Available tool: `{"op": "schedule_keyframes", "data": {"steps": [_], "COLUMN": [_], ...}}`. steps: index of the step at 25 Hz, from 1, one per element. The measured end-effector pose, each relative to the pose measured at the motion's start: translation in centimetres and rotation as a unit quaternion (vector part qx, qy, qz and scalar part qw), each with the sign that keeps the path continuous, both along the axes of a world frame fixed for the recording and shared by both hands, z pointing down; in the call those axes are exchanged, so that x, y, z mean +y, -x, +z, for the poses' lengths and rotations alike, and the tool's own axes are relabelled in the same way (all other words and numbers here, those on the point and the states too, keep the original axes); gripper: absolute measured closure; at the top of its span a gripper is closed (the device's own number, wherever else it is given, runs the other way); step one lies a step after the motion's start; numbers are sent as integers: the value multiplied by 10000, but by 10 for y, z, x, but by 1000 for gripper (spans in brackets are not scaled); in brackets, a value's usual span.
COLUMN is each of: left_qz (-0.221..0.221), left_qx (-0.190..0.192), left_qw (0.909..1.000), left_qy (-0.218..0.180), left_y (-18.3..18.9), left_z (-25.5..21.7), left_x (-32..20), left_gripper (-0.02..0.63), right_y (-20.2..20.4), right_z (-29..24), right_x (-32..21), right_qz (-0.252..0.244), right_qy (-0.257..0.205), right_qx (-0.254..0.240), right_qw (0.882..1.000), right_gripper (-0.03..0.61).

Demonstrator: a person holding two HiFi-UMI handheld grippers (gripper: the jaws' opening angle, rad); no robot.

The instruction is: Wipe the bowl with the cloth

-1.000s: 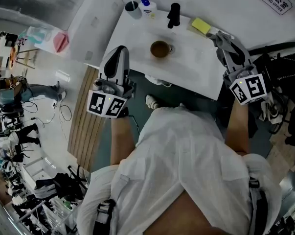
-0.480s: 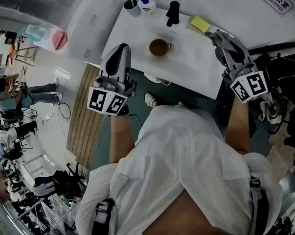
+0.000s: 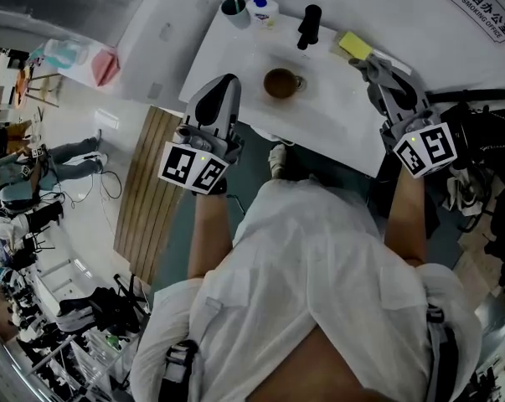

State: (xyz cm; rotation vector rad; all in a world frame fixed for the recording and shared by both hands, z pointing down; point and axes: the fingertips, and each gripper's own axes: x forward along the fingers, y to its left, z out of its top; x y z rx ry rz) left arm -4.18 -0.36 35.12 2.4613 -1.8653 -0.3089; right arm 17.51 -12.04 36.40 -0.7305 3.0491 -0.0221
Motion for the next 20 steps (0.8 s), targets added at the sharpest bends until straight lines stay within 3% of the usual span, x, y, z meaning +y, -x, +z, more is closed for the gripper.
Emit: {"op": "schedule_keyframes", "data": {"steps": [9,20], "left_qz": [345,1339], "left_qx": [112,55], "left_qw": [9987,9858], "left_qy": [353,1015], "left_y": [46,68], "left_z": [31,88], "left_x": [-58,-139], "left_gripper": [601,600], "right_y": [43,91], "right_z": [11,10], "right_x": [-27,-41], "right_qz": [212,603], "right_qy": [138,119], "right_qx": [174,292], "right_qw": [9995,9977], "right_gripper": [534,534]}}
